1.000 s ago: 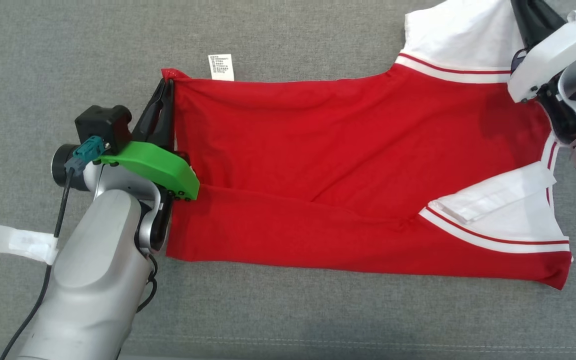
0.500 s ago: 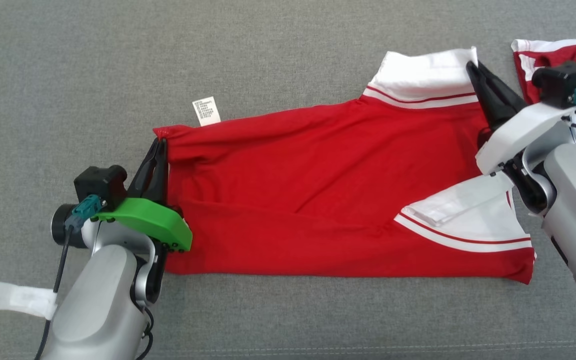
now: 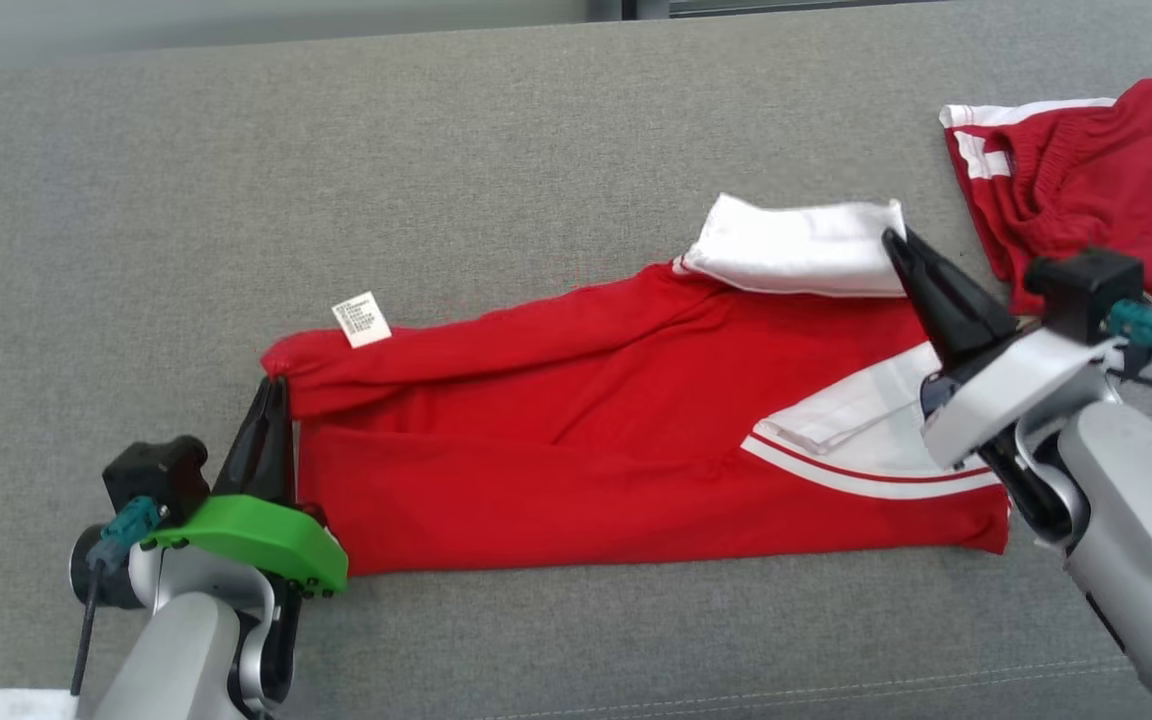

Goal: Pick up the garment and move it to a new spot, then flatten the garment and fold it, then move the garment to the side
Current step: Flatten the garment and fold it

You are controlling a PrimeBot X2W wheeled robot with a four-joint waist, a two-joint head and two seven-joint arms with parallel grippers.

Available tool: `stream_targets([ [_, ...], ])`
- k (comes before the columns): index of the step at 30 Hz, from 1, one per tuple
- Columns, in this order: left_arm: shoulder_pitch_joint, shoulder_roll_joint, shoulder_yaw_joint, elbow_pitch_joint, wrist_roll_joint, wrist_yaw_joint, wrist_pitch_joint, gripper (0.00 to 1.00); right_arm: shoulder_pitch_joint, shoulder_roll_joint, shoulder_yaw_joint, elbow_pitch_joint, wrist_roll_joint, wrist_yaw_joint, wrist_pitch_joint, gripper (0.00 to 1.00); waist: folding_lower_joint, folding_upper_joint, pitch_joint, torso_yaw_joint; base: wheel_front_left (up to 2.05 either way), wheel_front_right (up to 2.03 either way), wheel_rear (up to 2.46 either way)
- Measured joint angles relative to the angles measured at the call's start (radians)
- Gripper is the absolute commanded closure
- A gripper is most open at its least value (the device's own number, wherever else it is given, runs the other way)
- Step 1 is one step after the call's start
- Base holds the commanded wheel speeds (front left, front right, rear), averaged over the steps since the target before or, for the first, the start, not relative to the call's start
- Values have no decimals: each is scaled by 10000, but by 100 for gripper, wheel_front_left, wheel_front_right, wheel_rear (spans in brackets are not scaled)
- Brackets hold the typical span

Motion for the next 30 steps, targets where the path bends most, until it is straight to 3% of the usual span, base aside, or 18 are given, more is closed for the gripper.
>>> stream_targets([
  [19,1376,19,157,-527,-2,100,0,100,2353,-652,-228,-842,-1609,2,0,100,0,0,-103,-325,0,0,0],
  [30,1894,69,305,-742,-6,107,46,100,2944,-522,-604,-688,-1919,2,0,100,0,0,-327,-321,0,0,0],
])
